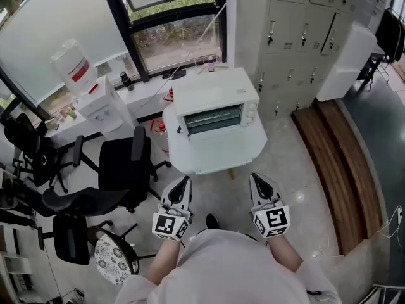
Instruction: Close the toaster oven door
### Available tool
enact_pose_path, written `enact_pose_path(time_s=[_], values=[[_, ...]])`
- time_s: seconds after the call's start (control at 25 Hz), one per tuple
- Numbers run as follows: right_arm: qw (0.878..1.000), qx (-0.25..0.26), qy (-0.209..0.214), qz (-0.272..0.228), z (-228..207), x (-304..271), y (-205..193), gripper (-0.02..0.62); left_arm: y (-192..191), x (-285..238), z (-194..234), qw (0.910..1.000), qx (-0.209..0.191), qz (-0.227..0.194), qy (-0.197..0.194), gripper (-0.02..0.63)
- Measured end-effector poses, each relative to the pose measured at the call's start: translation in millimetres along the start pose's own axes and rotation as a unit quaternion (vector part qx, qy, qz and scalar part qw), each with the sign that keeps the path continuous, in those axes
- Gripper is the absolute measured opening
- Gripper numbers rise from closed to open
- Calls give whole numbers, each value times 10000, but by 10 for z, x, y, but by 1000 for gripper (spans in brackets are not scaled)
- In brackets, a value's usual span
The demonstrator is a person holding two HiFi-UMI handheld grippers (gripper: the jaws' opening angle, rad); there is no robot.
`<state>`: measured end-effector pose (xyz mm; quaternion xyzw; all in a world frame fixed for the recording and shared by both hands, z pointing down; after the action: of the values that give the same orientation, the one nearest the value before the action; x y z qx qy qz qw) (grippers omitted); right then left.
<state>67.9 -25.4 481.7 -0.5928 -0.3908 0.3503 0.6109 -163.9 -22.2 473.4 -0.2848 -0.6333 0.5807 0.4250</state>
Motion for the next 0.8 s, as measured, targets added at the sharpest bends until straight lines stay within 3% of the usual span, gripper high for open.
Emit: enact_pose_path(time_s=[0.32, 0.8], values=[[9999, 77, -78, -42, -133, -751, 43, 8, -57, -529, 599, 10000, 42, -19, -35, 21], [9997, 112, 207, 8, -555, -1154, 92, 8, -134, -983, 600, 9993, 169, -29, 322, 21]])
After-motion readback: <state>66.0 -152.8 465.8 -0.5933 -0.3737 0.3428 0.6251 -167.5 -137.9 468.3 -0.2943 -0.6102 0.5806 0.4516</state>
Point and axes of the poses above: the fingertips, and each gripper's own axes: x backward along the fingers, z to its left, y out of its top, the point moved 3 cm from there along x, backward along the fingers, and after that the axes turned 9 degrees about -z, right-handed, at the moved point
